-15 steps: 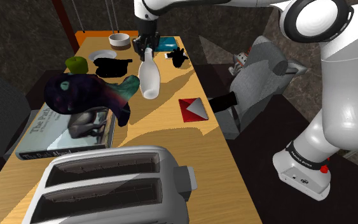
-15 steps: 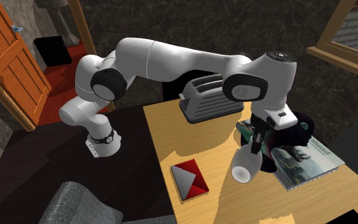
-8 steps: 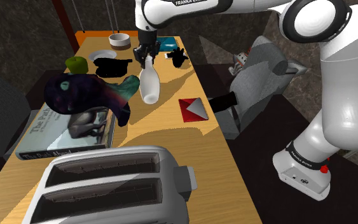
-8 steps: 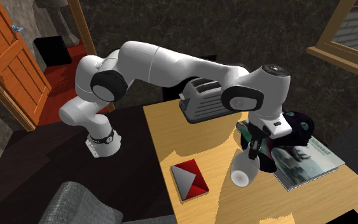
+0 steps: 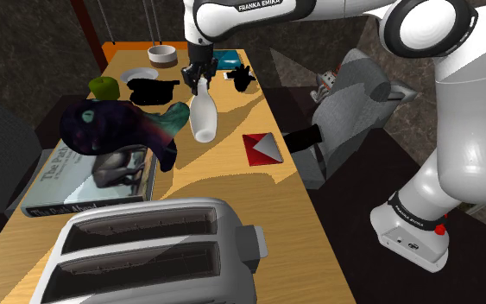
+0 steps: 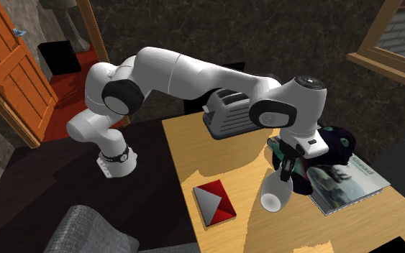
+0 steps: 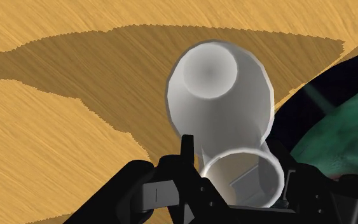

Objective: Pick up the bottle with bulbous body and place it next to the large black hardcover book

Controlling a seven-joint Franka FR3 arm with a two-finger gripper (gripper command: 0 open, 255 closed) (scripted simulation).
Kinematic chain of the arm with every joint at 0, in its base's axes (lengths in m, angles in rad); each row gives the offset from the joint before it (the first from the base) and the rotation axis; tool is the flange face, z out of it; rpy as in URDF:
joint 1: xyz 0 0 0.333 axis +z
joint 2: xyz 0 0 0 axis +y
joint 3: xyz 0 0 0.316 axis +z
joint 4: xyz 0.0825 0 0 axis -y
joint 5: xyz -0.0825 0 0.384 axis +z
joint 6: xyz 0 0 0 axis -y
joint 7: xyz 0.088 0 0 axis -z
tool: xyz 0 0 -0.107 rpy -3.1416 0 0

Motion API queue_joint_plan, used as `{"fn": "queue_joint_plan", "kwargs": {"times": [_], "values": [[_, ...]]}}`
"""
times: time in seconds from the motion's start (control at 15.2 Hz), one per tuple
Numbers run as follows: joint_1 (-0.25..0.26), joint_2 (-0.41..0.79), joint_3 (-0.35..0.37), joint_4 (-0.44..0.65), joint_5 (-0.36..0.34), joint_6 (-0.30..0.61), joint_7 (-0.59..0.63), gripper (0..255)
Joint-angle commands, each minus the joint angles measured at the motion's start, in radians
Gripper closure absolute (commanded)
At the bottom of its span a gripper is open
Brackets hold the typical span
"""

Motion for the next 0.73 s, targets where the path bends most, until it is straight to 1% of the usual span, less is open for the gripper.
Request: {"fn": "queue_joint_plan", "kwargs": {"times": [0.0, 0.33, 0.59, 0.66], "values": [[0.0, 0.0, 0.0, 0.0, 0.0, 0.0, 0.0, 0], [0.0, 0.0, 0.0, 0.0, 0.0, 0.0, 0.0, 0], [0.005, -0.03, 0.007, 0.08, 0.011, -0.107, -0.009, 0], [0.005, -0.03, 0.007, 0.08, 0.011, -0.107, -0.009, 0]]}}
